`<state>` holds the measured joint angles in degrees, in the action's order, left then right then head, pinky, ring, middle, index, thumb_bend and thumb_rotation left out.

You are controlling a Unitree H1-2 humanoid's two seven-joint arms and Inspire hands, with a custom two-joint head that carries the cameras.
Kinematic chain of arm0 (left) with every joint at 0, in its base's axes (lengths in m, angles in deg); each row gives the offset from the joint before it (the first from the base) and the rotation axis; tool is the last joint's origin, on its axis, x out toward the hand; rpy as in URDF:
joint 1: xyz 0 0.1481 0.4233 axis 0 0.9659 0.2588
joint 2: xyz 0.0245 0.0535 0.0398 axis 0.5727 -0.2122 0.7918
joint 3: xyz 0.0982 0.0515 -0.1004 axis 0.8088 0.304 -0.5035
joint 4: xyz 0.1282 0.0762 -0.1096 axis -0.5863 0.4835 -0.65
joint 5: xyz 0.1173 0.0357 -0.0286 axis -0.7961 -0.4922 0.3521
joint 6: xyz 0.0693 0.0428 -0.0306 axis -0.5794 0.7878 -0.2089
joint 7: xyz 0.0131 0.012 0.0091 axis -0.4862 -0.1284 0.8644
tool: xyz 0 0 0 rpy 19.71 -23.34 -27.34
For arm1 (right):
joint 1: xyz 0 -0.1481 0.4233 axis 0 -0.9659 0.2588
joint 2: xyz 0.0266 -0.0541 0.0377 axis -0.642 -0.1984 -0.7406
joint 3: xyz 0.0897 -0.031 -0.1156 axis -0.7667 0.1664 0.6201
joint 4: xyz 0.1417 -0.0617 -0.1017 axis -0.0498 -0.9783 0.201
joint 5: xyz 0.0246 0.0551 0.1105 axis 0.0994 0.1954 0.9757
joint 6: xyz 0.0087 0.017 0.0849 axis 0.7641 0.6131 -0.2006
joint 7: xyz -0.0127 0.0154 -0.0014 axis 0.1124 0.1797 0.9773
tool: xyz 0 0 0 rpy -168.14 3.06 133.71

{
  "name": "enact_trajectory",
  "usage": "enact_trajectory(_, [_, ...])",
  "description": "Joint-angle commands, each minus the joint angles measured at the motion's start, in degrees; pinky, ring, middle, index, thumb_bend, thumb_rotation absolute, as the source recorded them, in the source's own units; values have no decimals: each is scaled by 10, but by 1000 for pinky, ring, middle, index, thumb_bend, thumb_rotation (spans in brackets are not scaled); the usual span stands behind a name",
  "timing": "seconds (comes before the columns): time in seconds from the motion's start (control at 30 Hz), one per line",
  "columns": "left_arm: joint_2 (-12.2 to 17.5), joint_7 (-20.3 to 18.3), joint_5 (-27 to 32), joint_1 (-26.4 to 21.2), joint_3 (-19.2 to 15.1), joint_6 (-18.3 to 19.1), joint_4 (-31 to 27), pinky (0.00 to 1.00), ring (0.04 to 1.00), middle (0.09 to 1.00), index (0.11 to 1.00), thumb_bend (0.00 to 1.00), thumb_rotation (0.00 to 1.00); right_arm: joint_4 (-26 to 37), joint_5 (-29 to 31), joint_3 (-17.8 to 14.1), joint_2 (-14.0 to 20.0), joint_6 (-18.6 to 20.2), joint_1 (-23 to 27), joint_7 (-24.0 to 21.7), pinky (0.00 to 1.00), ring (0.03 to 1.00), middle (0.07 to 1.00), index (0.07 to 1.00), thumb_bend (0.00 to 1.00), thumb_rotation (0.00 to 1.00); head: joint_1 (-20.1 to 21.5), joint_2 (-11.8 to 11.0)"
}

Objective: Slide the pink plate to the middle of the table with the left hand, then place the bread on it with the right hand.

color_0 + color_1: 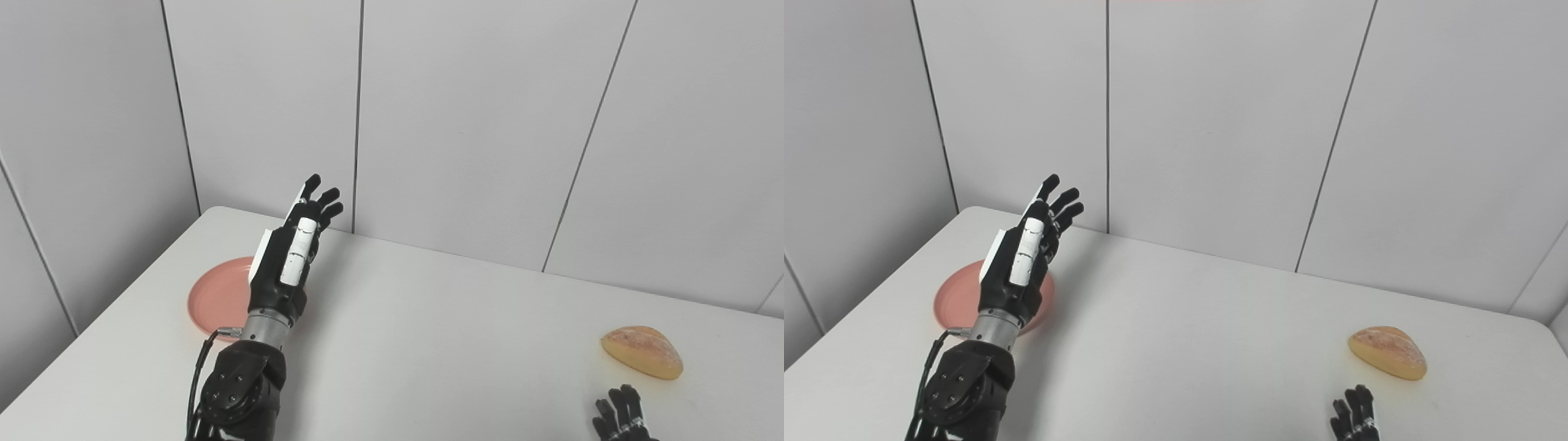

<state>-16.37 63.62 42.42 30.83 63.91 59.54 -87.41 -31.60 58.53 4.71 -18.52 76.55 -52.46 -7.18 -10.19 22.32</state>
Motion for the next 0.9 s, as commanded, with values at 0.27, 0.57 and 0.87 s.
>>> enact_trajectory(0.27, [83,-29,10,-57,-40,-34,63,931,868,848,883,994,816,-22,-5,-21,30,10,-9,0,1000,960,970,972,814,1000,-13,3])
enact_trajectory(0.57, [138,-46,11,-91,-72,-96,177,843,809,844,901,958,797,-20,1,-24,39,13,-13,-5,1000,969,973,982,825,1000,-26,0])
enact_trajectory(0.87, [172,-73,34,-131,-101,-208,360,788,820,852,922,991,773,-21,7,-30,46,15,-11,-1,1000,953,953,979,839,1000,-40,4])
